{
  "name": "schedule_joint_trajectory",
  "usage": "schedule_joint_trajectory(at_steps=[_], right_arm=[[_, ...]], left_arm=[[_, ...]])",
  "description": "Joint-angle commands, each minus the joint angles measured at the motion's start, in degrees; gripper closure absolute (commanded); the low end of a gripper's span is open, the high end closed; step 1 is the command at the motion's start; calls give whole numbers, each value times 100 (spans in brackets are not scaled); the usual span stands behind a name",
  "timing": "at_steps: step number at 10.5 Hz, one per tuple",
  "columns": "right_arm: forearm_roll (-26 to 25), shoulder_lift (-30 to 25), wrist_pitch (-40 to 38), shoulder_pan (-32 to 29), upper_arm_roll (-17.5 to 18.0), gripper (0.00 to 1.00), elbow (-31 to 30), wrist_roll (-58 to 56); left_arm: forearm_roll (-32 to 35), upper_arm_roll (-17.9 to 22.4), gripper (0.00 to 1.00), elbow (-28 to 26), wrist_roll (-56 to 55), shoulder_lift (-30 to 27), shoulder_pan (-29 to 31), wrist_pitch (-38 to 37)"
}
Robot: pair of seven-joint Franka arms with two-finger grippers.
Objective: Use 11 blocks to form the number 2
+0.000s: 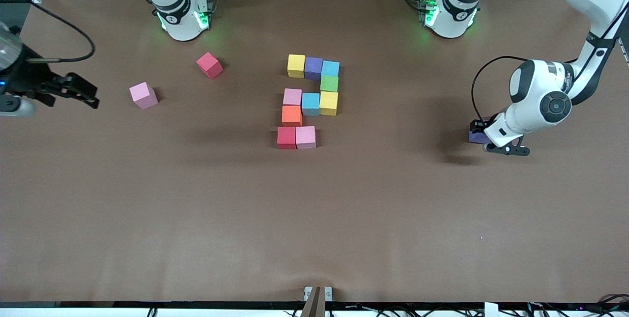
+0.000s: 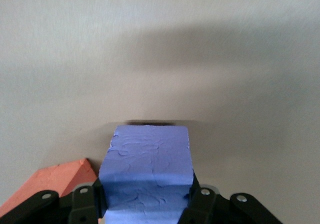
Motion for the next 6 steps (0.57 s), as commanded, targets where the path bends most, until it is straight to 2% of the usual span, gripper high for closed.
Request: schedule_joint_trajectory(at_steps=[1,3,6], right_arm=[[-100,-30,-83,-75,-160,0,138,-96],[-100,-21,-83,-110,-187,0,208,-105],[-30,-21,-267,-163,-135,0,279,-403]], left_arm=[[39,-13,42,302,-805,196,-444,-22],[-100,-48,42,477,-1509,249,-725,-31],[-681,-48,42,863,-2387,398,-1270,-40]])
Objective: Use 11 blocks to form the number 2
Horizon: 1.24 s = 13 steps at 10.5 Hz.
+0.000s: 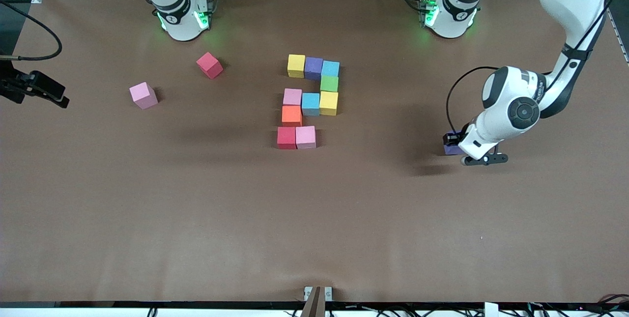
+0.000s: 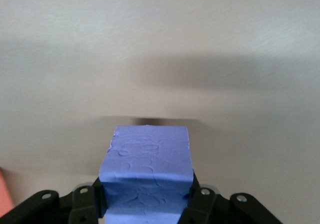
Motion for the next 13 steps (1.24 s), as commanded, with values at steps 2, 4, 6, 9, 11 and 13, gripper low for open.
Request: schedule_joint_trajectory(at_steps=[2,4,6,9,11,13], right_arm=[[-3,-10,-104,-119,103,0,85,-173],[-29,-10,-51,-93,86,0,85,-252],[-65,-1,-42,-102,68,0,112,-261],[-48,60,-51,-146,33,0,190,-235],[-56,78,-51,-137,42,0,288,-243],[5,183,-42,-85,50,0,296,-252]], left_arm=[[-252,15,42,500,-1426,243,-635,-49],[-506,15,42,789,-2340,374,-1013,-49],[-700,15,42,1071,-3446,515,-1330,-49],[-701,15,42,1169,-4460,586,-1673,-40],[-779,15,42,1274,-5127,639,-1857,-40],[-1068,15,42,1510,-5699,769,-2173,-5]])
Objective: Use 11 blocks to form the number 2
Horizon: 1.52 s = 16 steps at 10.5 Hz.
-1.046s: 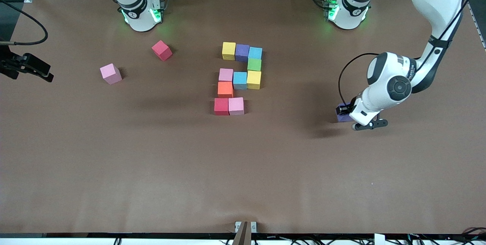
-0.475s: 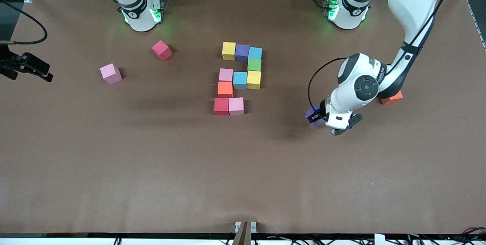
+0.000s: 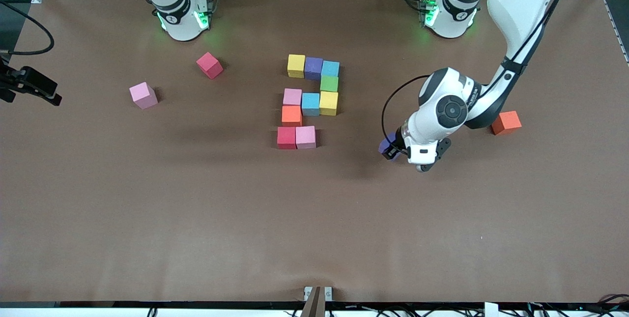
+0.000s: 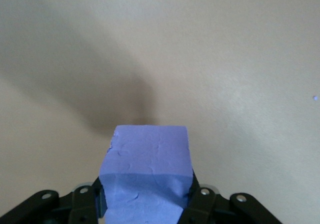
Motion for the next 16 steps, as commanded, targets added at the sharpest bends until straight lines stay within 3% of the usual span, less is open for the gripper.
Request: schedule_joint_trajectory(at_steps=[1,4,8,16], right_arm=[[-5,171,-49,-24,72,0,163,-110],[-14,233,144,213,98,0,172,-399],[21,285,478,205,98,0,163,-497],[21,321,496,213,89,0,172,-480]], left_arm=[[-266,42,42,398,-826,258,-480,4],[-319,42,42,478,-1445,337,-771,82],[-267,86,41,504,-2990,593,-1105,838],[-214,200,41,478,-4038,760,-1387,1067]])
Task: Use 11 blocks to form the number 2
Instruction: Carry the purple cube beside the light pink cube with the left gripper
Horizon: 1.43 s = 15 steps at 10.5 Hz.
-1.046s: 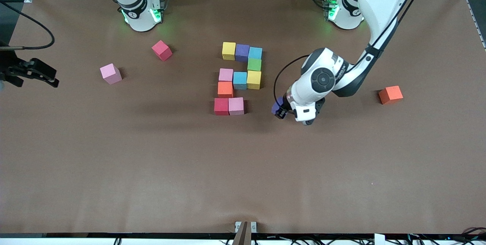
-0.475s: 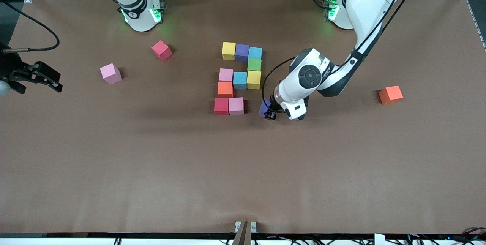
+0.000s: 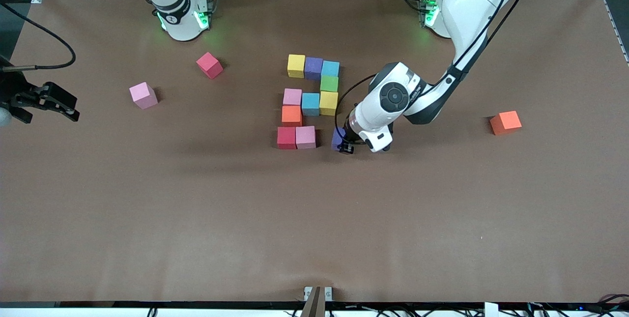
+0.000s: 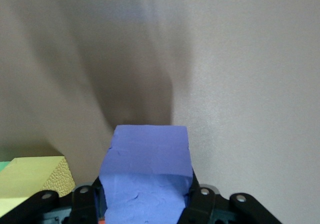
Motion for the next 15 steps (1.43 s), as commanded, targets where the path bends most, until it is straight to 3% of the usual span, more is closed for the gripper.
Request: schedule_joint_trajectory(at_steps=[1,15], right_arm=[[24,72,-31,31,15,0,152,-72],[227,125,-137,5,15,0,90,-90]], left_arm=[[10,124,41,75,-288,93,-112,61],[54,239,41,110,-1106,164,-402,210]])
